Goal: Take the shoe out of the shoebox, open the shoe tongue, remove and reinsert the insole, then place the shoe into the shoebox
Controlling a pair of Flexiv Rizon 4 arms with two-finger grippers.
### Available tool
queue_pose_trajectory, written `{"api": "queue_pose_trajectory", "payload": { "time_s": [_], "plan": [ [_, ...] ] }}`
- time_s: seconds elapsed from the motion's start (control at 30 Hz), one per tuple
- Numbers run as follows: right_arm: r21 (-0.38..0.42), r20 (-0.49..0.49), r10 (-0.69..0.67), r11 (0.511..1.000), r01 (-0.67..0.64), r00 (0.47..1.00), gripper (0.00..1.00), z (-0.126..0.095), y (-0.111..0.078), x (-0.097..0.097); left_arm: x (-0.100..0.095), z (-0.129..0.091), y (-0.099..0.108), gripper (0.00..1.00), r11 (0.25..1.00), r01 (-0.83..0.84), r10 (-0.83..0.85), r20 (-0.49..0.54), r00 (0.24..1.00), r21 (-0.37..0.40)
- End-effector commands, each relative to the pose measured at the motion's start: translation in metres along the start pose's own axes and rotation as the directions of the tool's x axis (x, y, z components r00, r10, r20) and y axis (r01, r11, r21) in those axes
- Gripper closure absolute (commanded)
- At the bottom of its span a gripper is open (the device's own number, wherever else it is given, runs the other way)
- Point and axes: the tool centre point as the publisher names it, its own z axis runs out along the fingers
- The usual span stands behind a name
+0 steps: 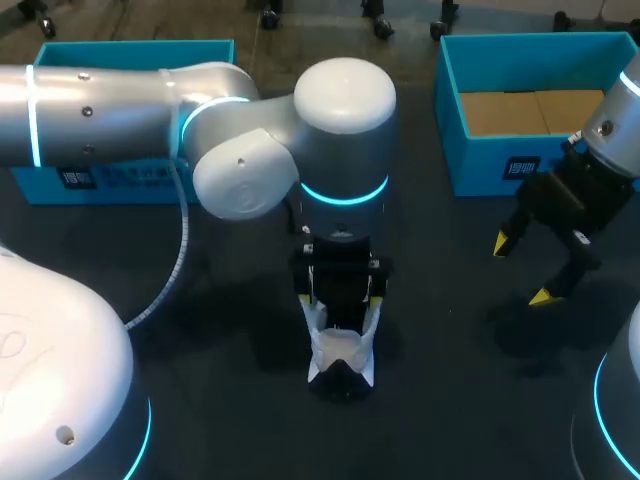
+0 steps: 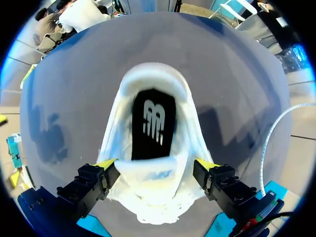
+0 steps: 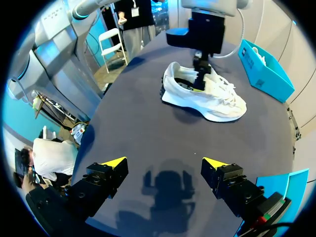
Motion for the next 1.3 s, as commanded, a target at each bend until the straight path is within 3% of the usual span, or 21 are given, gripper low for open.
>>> {"api": "queue_pose_trajectory", "payload": {
  "time_s": [0.03,0.5,0.53,0.57,0.6,0.63,0.7,0.73,0.87,1.07,1.3],
  "plan": [
    [0.003,-0.001,0.000,1.000,0.000,1.000,0.00,0.001,0.000,0.000,-0.002,-0.003,0.015,0.00,1.000,0.010,-0.010,0.001,1.000,0.015],
    [0.003,-0.001,0.000,1.000,0.000,1.000,0.00,0.001,0.000,0.000,-0.001,-0.039,0.044,0.02,0.998,0.053,-0.052,0.042,0.998,-0.045],
    [0.003,-0.001,0.000,1.000,0.000,1.000,0.00,0.001,0.000,0.000,0.000,-0.045,0.048,0.12,0.997,0.058,-0.056,0.047,0.997,-0.053],
    [0.003,-0.001,0.000,1.000,0.000,1.000,0.00,0.001,0.000,0.000,0.000,-0.047,0.049,0.13,0.997,0.059,-0.057,0.048,0.997,-0.054],
    [0.003,-0.001,0.000,1.000,0.000,1.000,0.00,0.001,0.000,0.000,0.001,-0.054,0.053,0.29,0.996,0.066,-0.063,0.055,0.997,-0.060],
    [0.003,-0.001,0.000,1.000,0.000,1.000,0.00,0.001,0.000,0.000,0.002,-0.058,0.056,0.35,0.995,0.072,-0.067,0.064,0.996,-0.063],
    [0.003,-0.001,0.000,1.000,0.000,1.000,0.00,0.001,0.000,0.000,0.003,-0.066,0.059,0.36,0.996,0.078,-0.074,0.083,0.994,-0.048],
    [0.003,-0.001,0.000,1.000,0.000,1.000,0.00,0.001,0.000,0.000,0.004,-0.069,0.060,0.62,0.996,0.076,-0.072,0.085,0.994,-0.046],
    [0.003,-0.001,0.000,1.000,0.000,1.000,0.00,0.001,0.000,0.000,0.006,-0.076,0.057,0.83,0.997,0.066,-0.062,0.096,0.993,-0.045],
    [0.003,-0.001,0.000,1.000,0.000,1.000,0.00,0.001,0.000,0.000,0.007,-0.073,0.040,0.81,0.999,0.032,-0.029,0.108,0.994,-0.027],
    [0.003,-0.001,0.000,1.000,0.000,1.000,0.00,0.001,0.000,0.000,0.002,-0.051,0.016,0.74,1.000,-0.005,0.004,0.088,0.996,0.013]
  ]
}}
